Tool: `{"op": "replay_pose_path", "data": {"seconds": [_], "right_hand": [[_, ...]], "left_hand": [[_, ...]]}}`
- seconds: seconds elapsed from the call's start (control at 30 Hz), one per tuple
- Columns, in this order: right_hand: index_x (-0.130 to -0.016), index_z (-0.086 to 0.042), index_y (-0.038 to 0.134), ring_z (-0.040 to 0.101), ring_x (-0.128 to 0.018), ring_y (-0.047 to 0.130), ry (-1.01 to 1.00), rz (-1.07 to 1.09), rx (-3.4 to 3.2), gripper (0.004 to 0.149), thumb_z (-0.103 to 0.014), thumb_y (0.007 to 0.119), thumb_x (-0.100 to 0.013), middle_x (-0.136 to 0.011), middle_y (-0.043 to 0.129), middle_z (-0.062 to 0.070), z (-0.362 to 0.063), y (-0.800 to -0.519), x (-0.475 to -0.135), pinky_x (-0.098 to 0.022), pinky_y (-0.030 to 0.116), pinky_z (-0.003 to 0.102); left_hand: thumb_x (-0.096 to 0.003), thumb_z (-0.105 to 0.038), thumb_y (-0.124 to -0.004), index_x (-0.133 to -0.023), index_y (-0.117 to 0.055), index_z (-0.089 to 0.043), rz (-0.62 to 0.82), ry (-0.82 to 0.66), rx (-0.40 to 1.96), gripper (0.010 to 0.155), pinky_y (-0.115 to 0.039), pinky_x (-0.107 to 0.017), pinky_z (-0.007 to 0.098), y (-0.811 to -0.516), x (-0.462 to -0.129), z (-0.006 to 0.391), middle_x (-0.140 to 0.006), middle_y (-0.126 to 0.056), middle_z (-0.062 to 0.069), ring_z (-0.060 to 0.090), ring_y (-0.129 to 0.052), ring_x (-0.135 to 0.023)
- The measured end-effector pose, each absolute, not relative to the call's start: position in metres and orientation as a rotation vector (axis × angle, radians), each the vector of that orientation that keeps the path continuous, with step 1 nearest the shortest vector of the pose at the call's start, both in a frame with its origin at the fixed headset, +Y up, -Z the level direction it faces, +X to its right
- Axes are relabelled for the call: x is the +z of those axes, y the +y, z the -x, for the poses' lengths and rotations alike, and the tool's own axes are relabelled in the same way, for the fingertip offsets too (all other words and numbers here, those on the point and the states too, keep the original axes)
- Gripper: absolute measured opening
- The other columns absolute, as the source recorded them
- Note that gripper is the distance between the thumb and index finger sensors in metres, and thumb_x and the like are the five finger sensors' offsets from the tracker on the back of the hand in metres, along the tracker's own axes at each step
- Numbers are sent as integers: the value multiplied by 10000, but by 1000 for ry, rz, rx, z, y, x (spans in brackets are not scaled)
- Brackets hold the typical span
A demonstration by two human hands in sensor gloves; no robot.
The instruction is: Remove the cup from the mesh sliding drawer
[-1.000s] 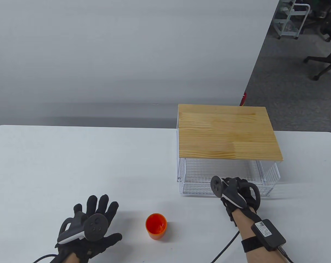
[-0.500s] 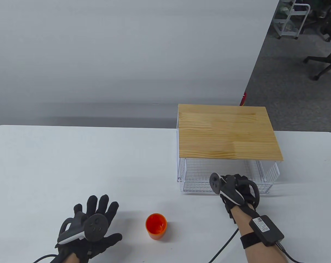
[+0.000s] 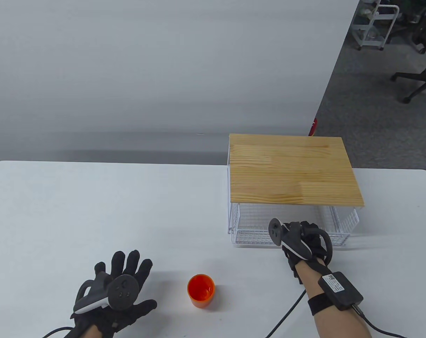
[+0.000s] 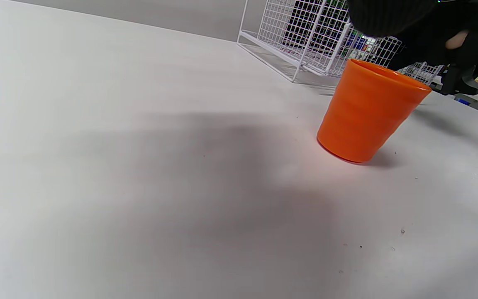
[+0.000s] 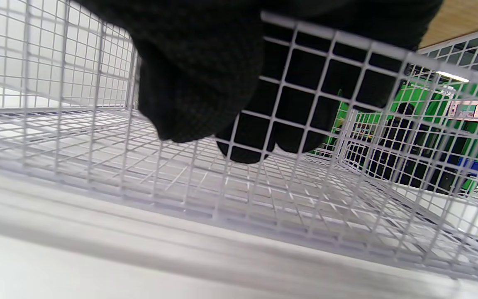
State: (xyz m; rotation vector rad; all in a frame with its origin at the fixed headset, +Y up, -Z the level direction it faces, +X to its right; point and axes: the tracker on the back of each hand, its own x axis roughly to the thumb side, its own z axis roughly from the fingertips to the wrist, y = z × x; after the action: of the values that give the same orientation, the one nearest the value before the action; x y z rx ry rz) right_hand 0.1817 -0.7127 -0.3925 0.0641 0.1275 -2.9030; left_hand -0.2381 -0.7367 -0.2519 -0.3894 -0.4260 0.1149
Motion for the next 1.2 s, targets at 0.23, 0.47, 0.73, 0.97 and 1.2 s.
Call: {"op": "replay_pose_path", "data": {"seconds": [0.23,0.47,0.73,0.97,1.2], "right_hand": [[-748,-376,965,327,-776,1113,141,-81,-2892,304,-258,895,-477,-820,1112,-33,-180,-713,-398,-552,909,644],[-756,-372,959,336,-789,1104,152,-104,-2887,307,-252,893,-481,-836,1103,-33,-178,-713,-401,-560,892,659],[-791,-371,933,351,-833,1071,136,-128,-2883,323,-246,876,-498,-883,1074,-24,-176,-715,-408,-585,859,674],[-803,-374,927,355,-850,1058,135,-150,-2886,329,-246,874,-504,-900,1064,-27,-176,-716,-412,-600,841,681],[-792,-378,931,354,-849,1059,124,-155,-2865,321,-252,874,-503,-898,1066,-27,-174,-716,-419,-609,832,682]], "left_hand": [[-557,-693,-550,-1104,41,-191,400,-429,117,949,15,-523,827,-737,-252,238,-1113,124,239,615,107,-957],[-558,-691,-549,-1103,42,-190,403,-427,116,948,15,-524,827,-738,-253,237,-1112,124,238,615,108,-956],[-559,-689,-550,-1104,40,-190,405,-425,116,946,12,-525,828,-738,-253,238,-1112,122,237,616,107,-956],[-560,-688,-549,-1104,39,-189,404,-423,113,944,12,-527,828,-738,-253,238,-1112,123,238,614,106,-957],[-560,-686,-550,-1103,41,-189,405,-421,112,945,7,-531,829,-738,-253,238,-1112,124,237,614,106,-957]]}}
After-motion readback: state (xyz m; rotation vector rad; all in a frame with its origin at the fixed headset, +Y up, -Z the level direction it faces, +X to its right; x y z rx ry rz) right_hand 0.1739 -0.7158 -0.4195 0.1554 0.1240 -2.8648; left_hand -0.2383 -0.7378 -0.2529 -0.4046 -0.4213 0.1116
